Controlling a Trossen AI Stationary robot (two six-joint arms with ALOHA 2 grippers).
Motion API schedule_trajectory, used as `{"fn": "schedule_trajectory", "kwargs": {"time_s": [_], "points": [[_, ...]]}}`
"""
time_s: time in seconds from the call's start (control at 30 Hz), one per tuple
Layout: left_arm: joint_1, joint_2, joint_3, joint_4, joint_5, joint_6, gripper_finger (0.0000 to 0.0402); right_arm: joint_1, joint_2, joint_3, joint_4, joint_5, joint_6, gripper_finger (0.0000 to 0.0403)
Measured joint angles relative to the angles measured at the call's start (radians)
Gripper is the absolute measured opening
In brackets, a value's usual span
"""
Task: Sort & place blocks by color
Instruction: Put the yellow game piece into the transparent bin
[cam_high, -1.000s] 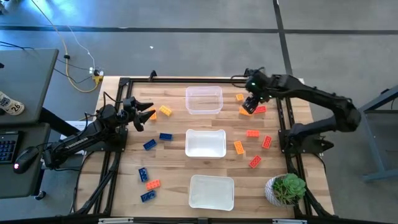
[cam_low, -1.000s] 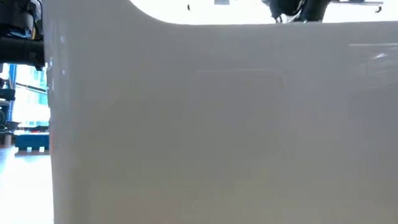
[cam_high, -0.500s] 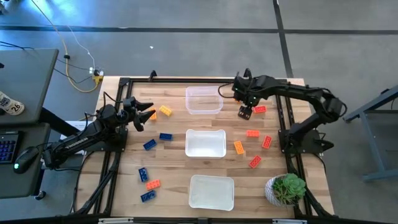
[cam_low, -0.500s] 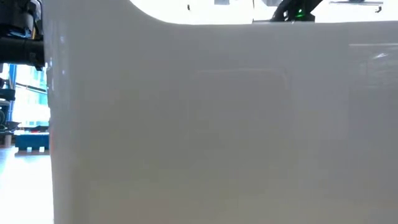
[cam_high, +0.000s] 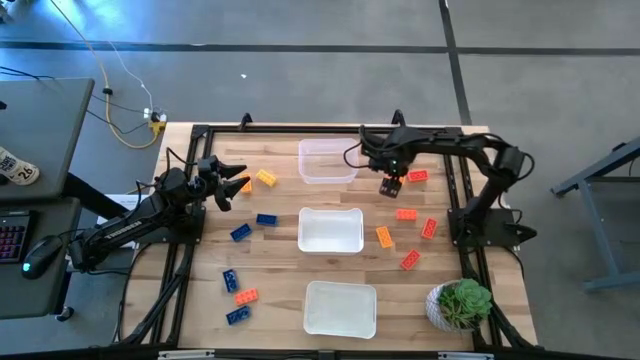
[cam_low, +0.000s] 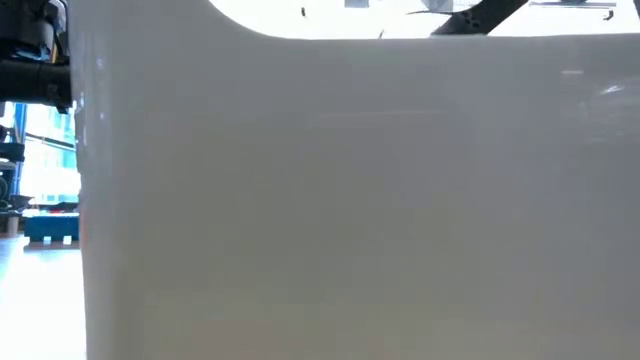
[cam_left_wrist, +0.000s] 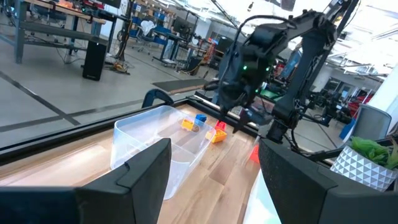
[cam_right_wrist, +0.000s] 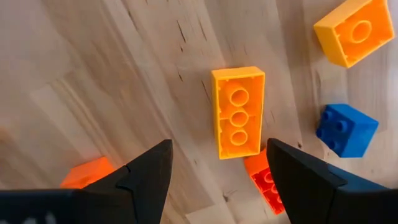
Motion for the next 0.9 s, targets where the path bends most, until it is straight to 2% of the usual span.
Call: {"fn": "schedule_trajectory", "kwargs": {"time_s": [0.13,0.43,0.9], "points": [[0.0,0.0,0.0,0.0,0.0,0.0,0.0231,0.0,0.045,0.0,0.008,0.045,0.0,0.0248],[0.0,0.0,0.0,0.0,0.0,0.0,0.0231,-0.018,0.099,0.0,0.017,0.066,0.003,0.0248],[0.0,0.0,0.0,-0.001,0.001,0.0,0.0231,-0.092,0.1,-0.009,0.059,0.02,0.0,0.0248]]}}
